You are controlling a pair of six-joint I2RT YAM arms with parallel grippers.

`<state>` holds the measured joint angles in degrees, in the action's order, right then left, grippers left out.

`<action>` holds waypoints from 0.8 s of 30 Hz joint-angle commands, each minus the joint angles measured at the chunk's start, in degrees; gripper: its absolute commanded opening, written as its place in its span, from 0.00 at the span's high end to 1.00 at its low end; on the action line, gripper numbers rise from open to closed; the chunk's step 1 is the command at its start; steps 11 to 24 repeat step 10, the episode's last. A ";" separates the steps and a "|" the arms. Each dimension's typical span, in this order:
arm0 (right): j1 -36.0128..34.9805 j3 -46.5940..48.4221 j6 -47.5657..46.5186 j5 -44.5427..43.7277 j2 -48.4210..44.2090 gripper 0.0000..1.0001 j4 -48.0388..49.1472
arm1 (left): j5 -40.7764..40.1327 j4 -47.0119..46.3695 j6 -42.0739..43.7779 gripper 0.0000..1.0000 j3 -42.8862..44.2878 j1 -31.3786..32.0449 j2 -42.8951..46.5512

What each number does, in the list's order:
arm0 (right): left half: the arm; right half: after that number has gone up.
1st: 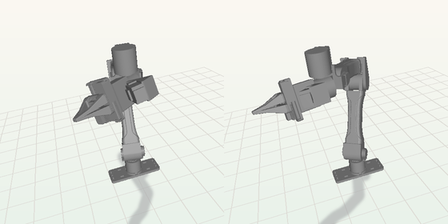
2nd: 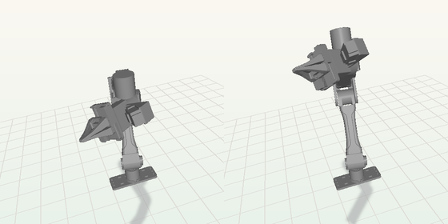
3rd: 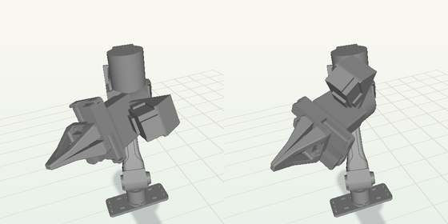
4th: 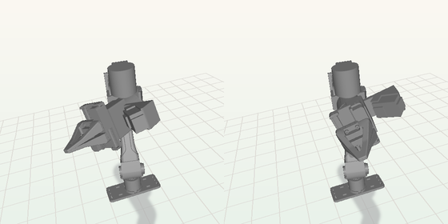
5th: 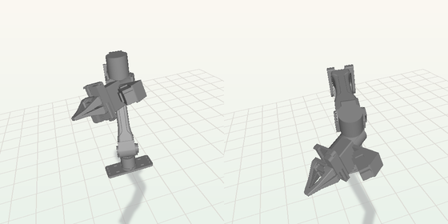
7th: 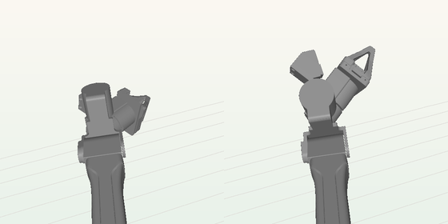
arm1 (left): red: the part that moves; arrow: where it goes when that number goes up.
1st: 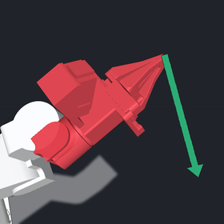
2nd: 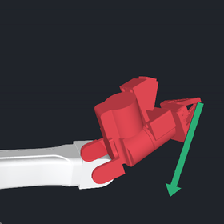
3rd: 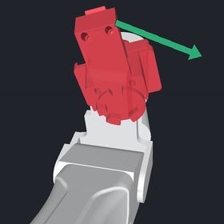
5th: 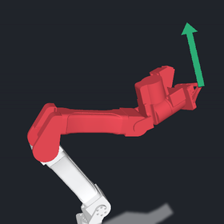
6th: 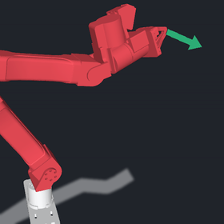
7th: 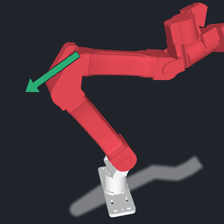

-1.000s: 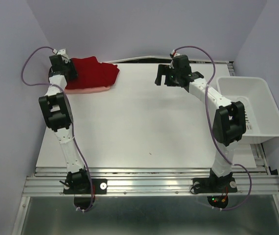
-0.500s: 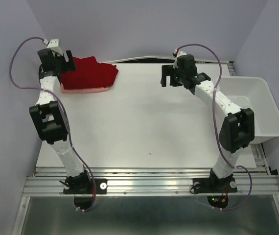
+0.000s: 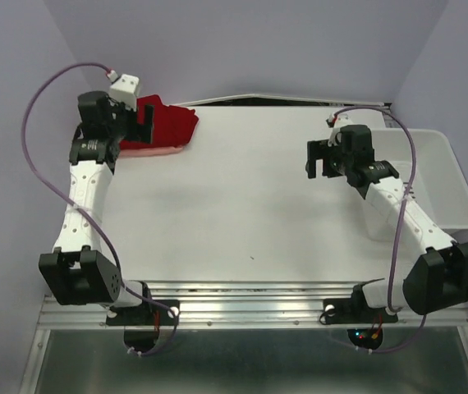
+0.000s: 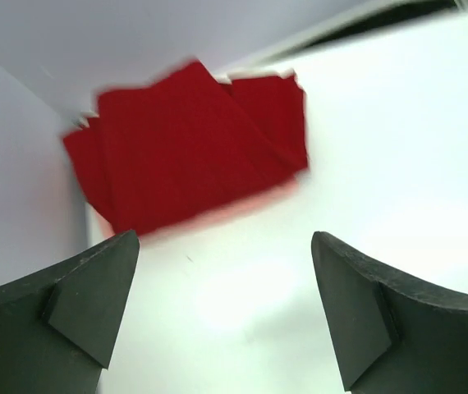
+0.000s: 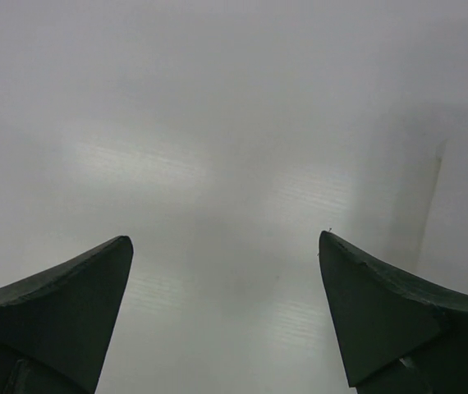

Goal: Fold and stack the skirts
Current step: Neatly place the folded skirt to the corner

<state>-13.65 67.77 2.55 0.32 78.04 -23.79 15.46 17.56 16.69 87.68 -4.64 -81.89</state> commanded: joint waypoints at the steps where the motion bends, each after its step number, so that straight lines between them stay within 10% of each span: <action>1: 0.02 -8.94 -1.84 4.51 -7.78 0.00 -1.61 | -2.79 -0.93 0.37 0.01 -16.87 4.72 7.32; 24: 1.43 -14.42 -4.30 8.56 -13.62 0.00 -3.10 | -1.84 -5.17 -3.86 0.02 -29.58 8.07 16.40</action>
